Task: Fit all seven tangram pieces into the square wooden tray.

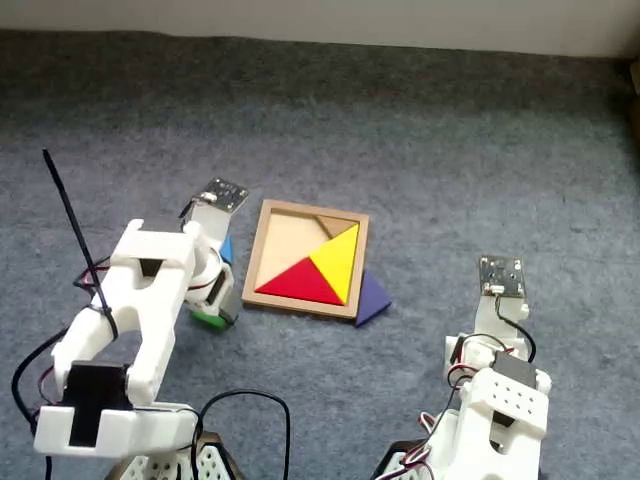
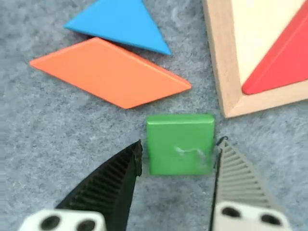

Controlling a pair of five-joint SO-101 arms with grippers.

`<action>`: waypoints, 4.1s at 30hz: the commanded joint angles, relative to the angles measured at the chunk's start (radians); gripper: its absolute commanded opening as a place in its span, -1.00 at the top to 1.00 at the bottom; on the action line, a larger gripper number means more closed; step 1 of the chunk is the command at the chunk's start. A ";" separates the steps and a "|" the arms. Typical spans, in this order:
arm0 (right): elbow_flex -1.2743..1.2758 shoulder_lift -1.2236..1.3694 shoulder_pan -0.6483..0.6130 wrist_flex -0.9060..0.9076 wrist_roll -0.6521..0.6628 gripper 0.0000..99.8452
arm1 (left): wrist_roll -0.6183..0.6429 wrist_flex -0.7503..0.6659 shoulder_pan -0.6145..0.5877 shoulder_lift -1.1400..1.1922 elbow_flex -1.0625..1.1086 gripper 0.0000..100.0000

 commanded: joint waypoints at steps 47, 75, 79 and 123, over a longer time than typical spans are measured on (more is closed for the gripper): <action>0.002 0.002 0.024 -0.016 -0.003 0.73 | -0.005 0.387 0.317 0.581 -1.093 0.80; 0.002 0.002 0.024 -0.016 -0.003 0.73 | -0.003 0.694 0.231 0.932 -1.718 0.71; 0.002 0.002 0.024 -0.016 -0.003 0.73 | -0.003 0.690 0.228 0.964 -1.696 0.77; 0.002 0.002 0.024 -0.016 -0.002 0.73 | 0.002 0.706 0.246 0.858 -1.804 0.80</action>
